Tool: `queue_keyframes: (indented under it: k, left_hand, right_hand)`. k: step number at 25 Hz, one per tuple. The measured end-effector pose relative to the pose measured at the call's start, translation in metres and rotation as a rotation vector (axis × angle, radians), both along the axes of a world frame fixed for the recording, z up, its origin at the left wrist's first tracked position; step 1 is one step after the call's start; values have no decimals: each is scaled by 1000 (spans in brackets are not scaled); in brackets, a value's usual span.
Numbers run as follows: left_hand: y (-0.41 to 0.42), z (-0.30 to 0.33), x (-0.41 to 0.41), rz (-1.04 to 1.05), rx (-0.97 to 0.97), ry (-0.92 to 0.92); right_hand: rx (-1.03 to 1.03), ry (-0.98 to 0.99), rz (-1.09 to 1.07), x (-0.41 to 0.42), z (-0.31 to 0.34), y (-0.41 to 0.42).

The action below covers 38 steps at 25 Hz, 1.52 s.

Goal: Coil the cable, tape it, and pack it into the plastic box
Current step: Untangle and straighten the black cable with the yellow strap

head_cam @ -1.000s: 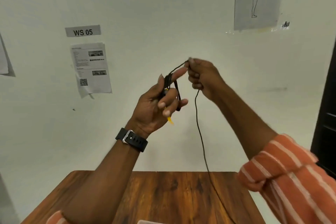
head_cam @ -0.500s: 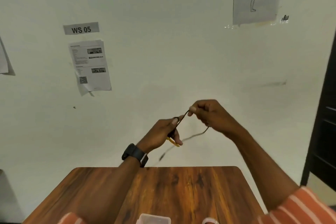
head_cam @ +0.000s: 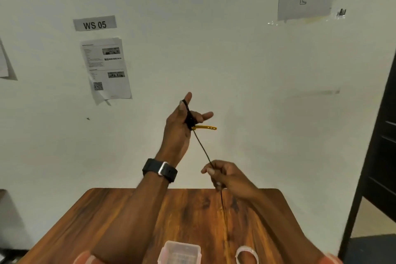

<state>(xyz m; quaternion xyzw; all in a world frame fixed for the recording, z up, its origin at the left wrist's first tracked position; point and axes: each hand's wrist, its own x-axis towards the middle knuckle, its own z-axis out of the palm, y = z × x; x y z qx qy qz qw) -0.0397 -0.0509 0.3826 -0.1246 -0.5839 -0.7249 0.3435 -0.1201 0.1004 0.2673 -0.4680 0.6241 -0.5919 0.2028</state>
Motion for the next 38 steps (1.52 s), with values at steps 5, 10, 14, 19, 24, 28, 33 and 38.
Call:
queue_keyframes:
  k: [5, 10, 14, 19, 24, 28, 33, 38]
  left_hand:
    - [-33, -17, 1, 545, -862, -250]
    - [0, -75, 27, -161, -575, -476]
    - [38, -85, 38, -679, -26, -257]
    - [27, -51, 10, -244, 290, -12]
    - [-20, -61, -8, 475, -408, -214]
    - [-27, -110, -7, 425, -784, -434]
    - [12, -151, 14, -364, -91, -418]
    - [32, -163, 14, -707, 587, -162]
  right_hand:
    - [19, 109, 31, 34, 21, 38]
    - [-85, 217, -177, -2, 92, 57]
    - [-107, -3, -93, -31, 83, 26]
    - [-85, -245, 15, -9, 0, -13]
    - [104, 42, 56, 17, -24, 0]
    - [239, 431, -38, 2, 19, 16]
    - [154, 361, -111, -42, 55, 22]
    - [-10, -342, -179, -11, -35, 0]
